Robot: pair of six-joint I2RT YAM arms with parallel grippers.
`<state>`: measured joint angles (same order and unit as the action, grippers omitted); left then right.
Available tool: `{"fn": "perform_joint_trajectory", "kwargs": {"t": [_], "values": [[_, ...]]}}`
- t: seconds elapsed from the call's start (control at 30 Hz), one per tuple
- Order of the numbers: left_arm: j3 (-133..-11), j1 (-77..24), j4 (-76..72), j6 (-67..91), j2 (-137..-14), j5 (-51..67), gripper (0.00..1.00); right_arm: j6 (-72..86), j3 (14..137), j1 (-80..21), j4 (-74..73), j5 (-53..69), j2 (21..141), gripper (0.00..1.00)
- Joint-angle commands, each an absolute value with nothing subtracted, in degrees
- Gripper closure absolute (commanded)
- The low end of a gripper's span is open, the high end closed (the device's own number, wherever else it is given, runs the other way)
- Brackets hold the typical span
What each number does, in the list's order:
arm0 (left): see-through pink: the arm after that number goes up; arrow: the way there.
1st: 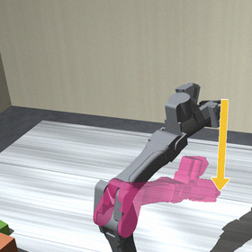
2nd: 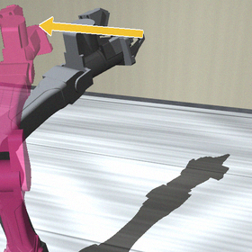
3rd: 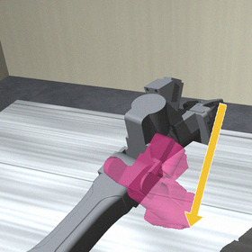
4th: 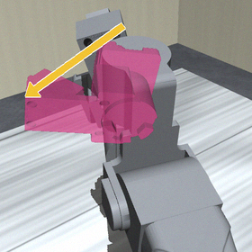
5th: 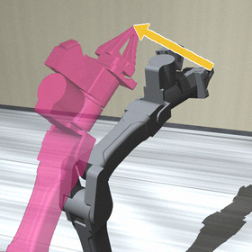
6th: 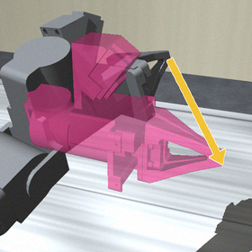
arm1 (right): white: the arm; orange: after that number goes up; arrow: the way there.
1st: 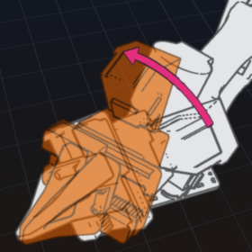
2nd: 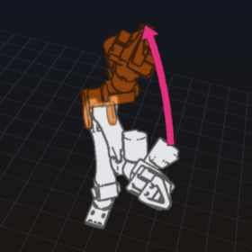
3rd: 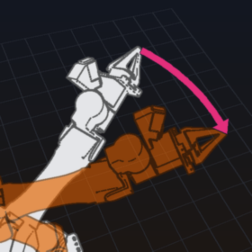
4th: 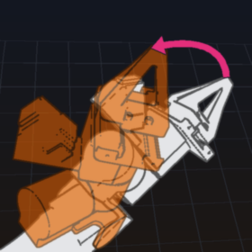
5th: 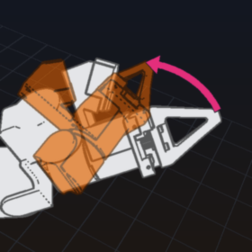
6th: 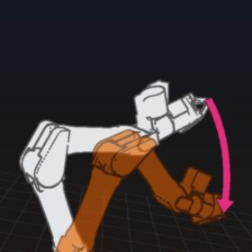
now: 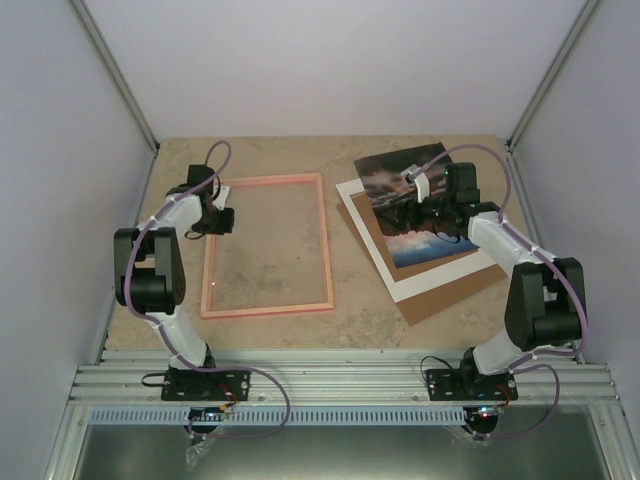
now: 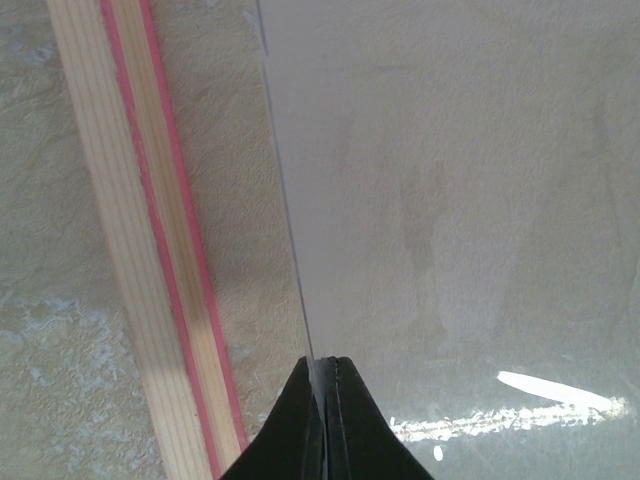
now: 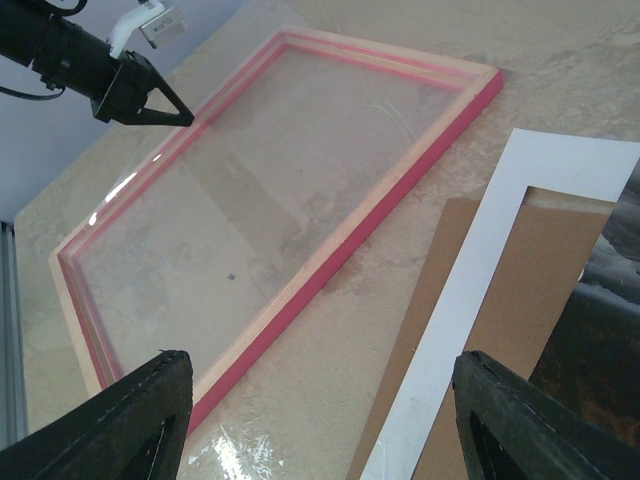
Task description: Put the photo into the frame
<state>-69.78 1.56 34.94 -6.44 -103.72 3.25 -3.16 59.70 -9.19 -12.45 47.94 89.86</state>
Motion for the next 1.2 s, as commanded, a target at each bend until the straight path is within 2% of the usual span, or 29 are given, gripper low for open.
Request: {"fn": "perform_joint_trajectory", "kwargs": {"t": [0.0,0.77,1.17], "values": [[-69.0,2.4,34.8,-6.6,-102.1,1.3,1.0,-3.8,59.5,-9.4,-11.9,47.9,89.7,0.28],[-68.7,2.5,34.4,-6.8,-102.0,0.8,1.0,-3.8,59.4,-9.5,-11.8,47.8,89.6,0.28],[-68.8,2.5,35.5,-7.0,-103.1,6.8,1.0,-3.8,59.3,-9.5,-11.7,48.0,89.7,0.28]]}}
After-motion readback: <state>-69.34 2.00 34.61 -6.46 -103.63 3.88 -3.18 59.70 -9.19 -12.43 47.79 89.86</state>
